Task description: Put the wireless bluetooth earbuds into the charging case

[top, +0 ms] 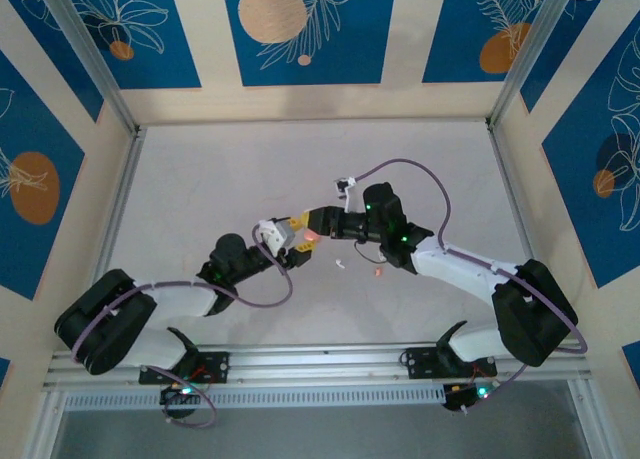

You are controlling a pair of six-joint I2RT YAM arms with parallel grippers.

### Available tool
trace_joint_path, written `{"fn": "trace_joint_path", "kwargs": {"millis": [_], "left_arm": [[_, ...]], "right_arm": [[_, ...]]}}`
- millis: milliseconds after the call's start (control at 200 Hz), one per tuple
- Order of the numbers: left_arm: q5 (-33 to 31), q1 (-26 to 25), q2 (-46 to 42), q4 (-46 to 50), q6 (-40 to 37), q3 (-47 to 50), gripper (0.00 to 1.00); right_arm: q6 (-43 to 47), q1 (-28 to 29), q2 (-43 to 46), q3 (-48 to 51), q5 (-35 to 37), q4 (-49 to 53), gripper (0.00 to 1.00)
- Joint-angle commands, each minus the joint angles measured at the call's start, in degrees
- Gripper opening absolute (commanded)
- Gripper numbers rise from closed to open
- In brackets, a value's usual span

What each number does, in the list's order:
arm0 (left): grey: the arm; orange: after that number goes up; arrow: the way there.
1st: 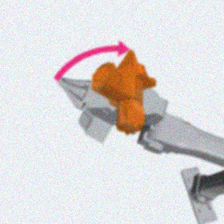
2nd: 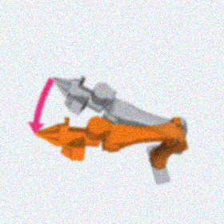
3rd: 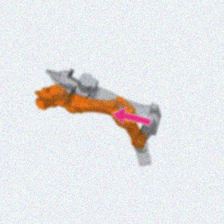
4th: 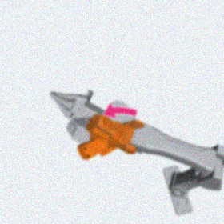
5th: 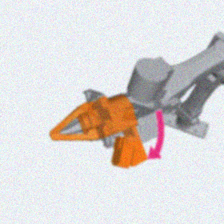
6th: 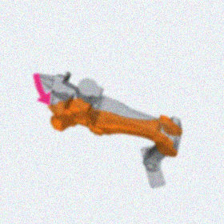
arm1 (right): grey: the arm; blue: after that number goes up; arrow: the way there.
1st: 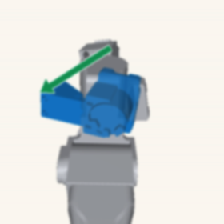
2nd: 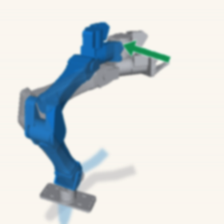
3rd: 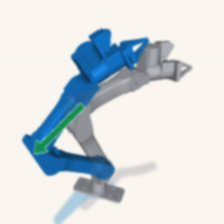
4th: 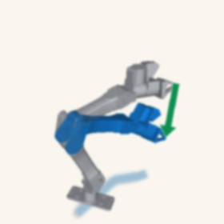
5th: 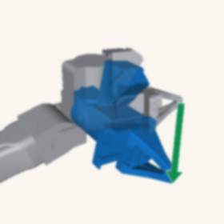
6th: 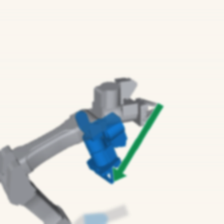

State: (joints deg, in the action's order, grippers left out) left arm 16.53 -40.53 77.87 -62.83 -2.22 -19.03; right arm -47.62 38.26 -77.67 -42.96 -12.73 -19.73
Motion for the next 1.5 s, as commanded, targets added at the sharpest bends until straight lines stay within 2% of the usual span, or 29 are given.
{"fn": "trace_joint_path", "kwargs": {"millis": [0,230,475,670,700,785,825,900,1015,1175,1390,1495], "left_arm": [[-2.72,-0.75,0.78,-6.33,1.90,-0.97,0.51],[-4.01,-0.85,2.37,-8.46,4.56,-1.72,0.50],[-3.64,-0.92,4.44,-12.66,7.09,-2.11,0.30],[-2.50,-0.92,3.67,-12.03,8.11,-2.67,0.26],[-2.14,-0.95,3.33,-11.39,8.01,-2.70,0.26],[-0.63,-0.83,1.68,-7.56,7.05,-3.20,0.25],[0.09,-0.86,0.65,-5.12,6.48,-3.29,0.25],[1.72,-0.70,-1.72,-0.52,5.37,-3.41,0.24],[5.73,-0.47,-5.99,7.42,4.03,-4.36,0.24],[13.53,-0.50,-10.75,19.88,2.11,-7.74,0.24],[21.31,-0.42,-13.40,20.74,1.86,-8.09,0.23],[23.64,-0.46,-14.11,20.54,1.87,-8.13,0.21]], "right_arm": [[-0.77,0.58,2.25,1.25,-0.58,-2.15,0.44],[-1.46,0.94,2.61,2.08,-0.66,-2.93,0.44],[-1.63,1.02,2.89,2.61,-1.07,-3.21,0.44],[-0.97,1.03,3.83,3.05,-0.59,-2.73,0.45],[-0.45,1.04,4.28,3.15,-0.21,-2.41,0.49],[3.11,0.98,6.83,3.47,2.66,0.17,0.69],[6.10,0.89,8.63,3.80,3.89,1.58,0.73],[12.74,-0.18,12.53,4.58,3.95,3.20,0.76],[24.08,-3.88,17.98,5.54,-2.40,4.34,0.74],[39.77,-8.99,21.05,6.32,-19.90,4.31,0.66],[56.38,-11.18,19.41,2.94,-32.45,13.45,0.65],[61.73,-11.25,19.49,3.20,-35.16,14.32,0.65]]}}
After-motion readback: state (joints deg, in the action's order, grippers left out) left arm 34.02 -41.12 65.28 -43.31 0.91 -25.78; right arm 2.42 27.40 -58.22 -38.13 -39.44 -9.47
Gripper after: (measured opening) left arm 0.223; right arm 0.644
